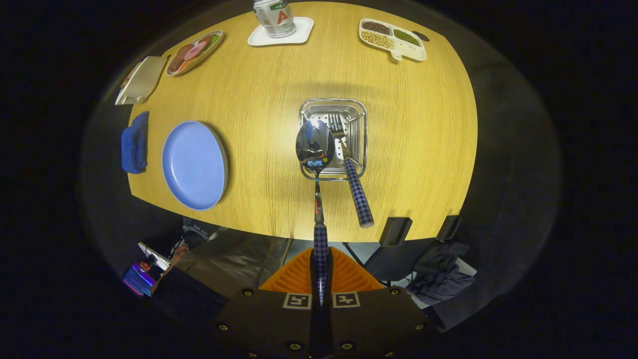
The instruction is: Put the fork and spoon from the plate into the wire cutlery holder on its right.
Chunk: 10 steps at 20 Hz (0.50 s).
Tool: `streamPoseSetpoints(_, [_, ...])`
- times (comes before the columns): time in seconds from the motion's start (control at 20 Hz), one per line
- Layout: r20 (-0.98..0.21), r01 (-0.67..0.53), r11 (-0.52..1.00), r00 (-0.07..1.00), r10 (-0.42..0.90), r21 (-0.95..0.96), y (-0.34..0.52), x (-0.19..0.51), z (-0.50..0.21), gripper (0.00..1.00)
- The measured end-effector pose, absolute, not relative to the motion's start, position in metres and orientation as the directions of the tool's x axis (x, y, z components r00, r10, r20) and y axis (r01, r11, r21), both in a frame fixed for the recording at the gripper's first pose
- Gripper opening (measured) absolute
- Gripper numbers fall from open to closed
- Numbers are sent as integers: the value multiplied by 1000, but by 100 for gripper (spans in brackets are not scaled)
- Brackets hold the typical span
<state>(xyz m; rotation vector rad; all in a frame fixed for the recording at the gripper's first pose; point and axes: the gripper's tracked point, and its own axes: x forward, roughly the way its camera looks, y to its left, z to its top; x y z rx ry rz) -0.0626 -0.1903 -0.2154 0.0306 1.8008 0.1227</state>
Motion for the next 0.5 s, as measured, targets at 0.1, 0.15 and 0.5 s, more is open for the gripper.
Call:
streamPoseSetpoints(0.1, [-959,-29,993,-263,105,117,-186,-58,-219,1])
streamPoseSetpoints(0.15, [-952,-27,992,-287,107,119,-185,-58,-221,1])
streamPoseSetpoints(0.5, [-924,-50,996,-379,52,76,-179,-39,-234,1])
